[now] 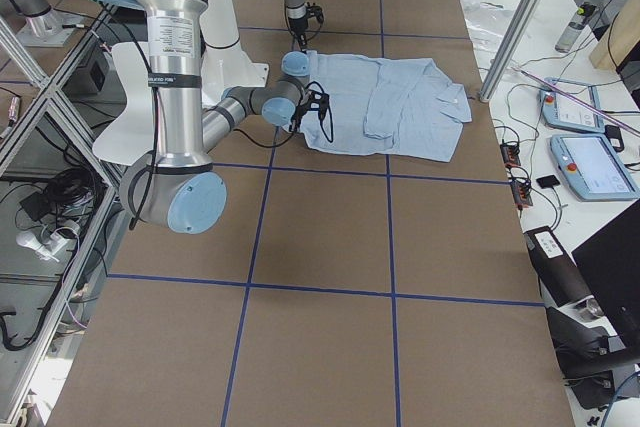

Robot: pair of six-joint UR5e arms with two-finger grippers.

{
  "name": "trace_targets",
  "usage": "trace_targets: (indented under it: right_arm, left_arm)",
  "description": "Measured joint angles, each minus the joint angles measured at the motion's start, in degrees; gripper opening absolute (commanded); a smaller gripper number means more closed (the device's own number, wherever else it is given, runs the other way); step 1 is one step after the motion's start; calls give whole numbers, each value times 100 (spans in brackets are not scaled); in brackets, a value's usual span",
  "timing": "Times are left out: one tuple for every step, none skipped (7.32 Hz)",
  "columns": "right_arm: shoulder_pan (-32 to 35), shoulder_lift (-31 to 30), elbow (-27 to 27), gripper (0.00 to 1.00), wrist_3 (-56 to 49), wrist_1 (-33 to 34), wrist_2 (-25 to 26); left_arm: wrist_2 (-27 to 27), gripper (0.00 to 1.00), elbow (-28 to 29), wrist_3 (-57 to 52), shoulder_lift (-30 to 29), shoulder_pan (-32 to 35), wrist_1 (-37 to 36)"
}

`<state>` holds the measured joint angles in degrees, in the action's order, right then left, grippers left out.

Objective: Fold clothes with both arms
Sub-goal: 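Grasp the hem corner with the right gripper while the left gripper adjusts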

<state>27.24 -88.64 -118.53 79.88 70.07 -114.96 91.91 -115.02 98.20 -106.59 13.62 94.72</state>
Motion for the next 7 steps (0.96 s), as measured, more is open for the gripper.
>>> trace_targets:
  right_arm:
    - [154,-1,-42,0,-4,-19,-193]
    - [363,-3,-83,0,-23,-30,-435]
    - [551,-4,-95,0,-53,-35,-638]
    - [660,-3,-88,0,-71,-37,-751]
    - [714,1,-73,0,-80,-37,-796]
    - [758,3,-63,0,-88,-38,-815]
    - [814,4,-59,0,-102,-38,-833]
  left_arm:
    - [9,0,-133,-18,10,21,0]
    - [15,0,-295,-74,27,38,-5]
    - [16,0,-392,-185,39,60,-8]
    - [15,0,-423,-364,48,123,-8]
    - [20,0,-414,-572,62,233,-6]
    - [27,0,-380,-776,73,349,-4]
    - [36,0,-329,-928,81,435,0]
